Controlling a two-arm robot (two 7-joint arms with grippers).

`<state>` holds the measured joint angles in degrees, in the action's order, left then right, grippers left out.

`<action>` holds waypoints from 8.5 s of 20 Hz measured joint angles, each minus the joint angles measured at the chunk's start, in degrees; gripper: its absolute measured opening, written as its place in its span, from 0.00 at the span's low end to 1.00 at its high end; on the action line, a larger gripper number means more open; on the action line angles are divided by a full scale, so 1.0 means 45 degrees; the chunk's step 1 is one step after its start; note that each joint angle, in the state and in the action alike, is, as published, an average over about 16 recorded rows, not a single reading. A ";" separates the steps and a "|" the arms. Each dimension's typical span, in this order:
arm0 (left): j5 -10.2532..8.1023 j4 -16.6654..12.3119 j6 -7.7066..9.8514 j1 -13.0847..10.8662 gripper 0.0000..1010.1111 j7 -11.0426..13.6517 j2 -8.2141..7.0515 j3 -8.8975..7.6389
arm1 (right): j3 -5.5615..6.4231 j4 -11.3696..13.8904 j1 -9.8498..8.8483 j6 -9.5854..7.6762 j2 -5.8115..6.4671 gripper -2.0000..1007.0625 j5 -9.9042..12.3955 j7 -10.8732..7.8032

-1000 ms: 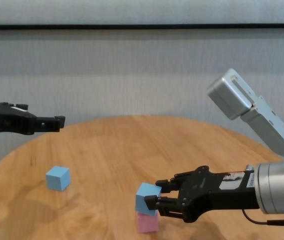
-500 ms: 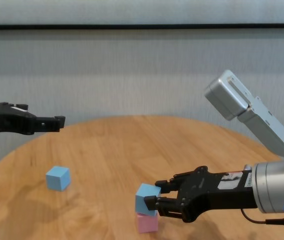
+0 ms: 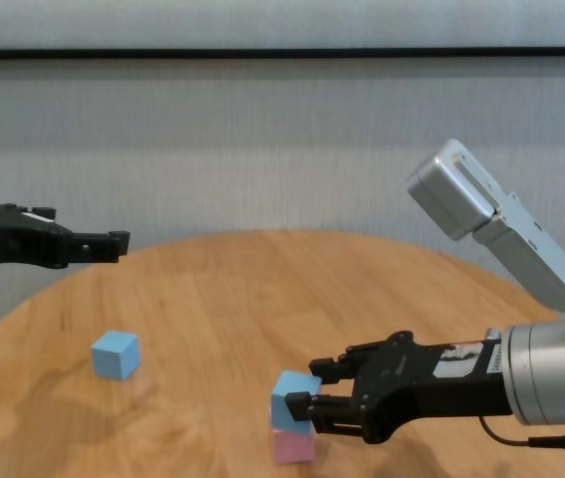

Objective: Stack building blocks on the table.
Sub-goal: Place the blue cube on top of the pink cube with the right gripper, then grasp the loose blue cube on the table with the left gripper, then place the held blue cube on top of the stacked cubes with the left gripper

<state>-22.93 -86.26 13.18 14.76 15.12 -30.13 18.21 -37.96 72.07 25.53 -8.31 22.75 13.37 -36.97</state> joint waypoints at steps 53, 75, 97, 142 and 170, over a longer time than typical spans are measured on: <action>-0.0068 0.1528 0.2755 0.1256 0.99 0.0941 0.0298 0.0141 | 0.3729 -0.0470 -0.0982 0.3503 -0.0182 1.00 0.0185 0.4497; 0.0875 0.3883 0.2663 0.2615 0.99 0.2021 0.1079 0.1241 | 0.3680 -0.0406 -0.1000 0.3469 -0.0182 1.00 0.0227 0.4449; 0.1583 0.5365 0.2398 0.3389 0.99 0.2528 0.1584 0.1542 | 0.3670 -0.0394 -0.1001 0.3460 -0.0182 1.00 0.0231 0.4446; 0.1669 0.5276 0.2440 0.3312 0.41 0.2472 0.1657 0.1397 | 0.3669 -0.0393 -0.1001 0.3461 -0.0182 1.00 0.0231 0.4446; 0.0901 -0.0482 0.3801 0.1738 0.39 0.3341 -0.0312 0.1370 | 0.3670 -0.0392 -0.1001 0.3461 -0.0182 1.00 0.0231 0.4446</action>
<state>-18.88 -88.43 30.29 22.58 30.16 -31.54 24.37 -21.44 70.30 21.03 7.27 21.93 14.41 -16.96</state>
